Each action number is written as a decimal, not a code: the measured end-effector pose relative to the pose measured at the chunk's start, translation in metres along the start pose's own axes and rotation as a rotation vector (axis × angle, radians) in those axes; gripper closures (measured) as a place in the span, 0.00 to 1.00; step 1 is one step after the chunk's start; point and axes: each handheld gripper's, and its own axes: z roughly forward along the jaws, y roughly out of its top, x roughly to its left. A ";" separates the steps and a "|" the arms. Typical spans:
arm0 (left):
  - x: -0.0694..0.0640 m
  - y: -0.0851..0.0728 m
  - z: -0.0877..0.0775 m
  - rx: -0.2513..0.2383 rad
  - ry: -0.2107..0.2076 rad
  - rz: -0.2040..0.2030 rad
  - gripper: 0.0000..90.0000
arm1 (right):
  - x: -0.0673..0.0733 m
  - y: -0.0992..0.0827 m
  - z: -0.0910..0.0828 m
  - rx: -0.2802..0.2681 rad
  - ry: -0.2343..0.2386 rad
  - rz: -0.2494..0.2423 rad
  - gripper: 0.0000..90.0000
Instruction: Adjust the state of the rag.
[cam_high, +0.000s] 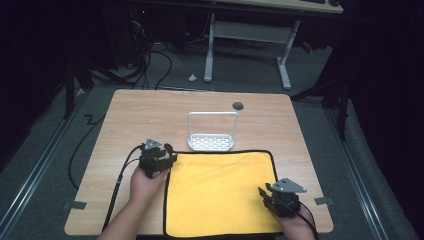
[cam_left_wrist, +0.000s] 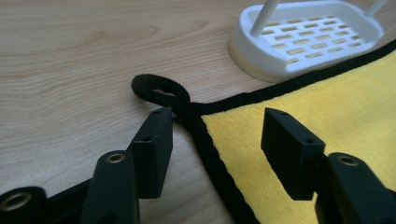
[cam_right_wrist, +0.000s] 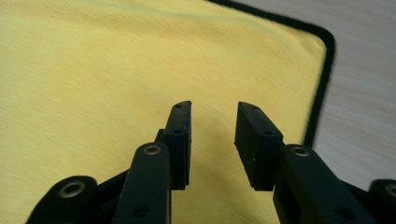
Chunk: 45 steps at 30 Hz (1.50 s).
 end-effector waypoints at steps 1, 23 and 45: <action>-0.002 0.001 0.003 0.005 0.003 0.007 0.47 | 0.006 0.004 0.000 -0.014 0.015 -0.008 0.73; -0.008 -0.004 0.006 -0.003 -0.027 0.040 0.92 | 0.124 0.044 0.040 -0.071 0.242 -0.180 0.64; -0.003 -0.006 0.004 -0.004 -0.084 -0.008 0.92 | 0.217 0.075 0.099 0.000 0.429 -0.342 0.56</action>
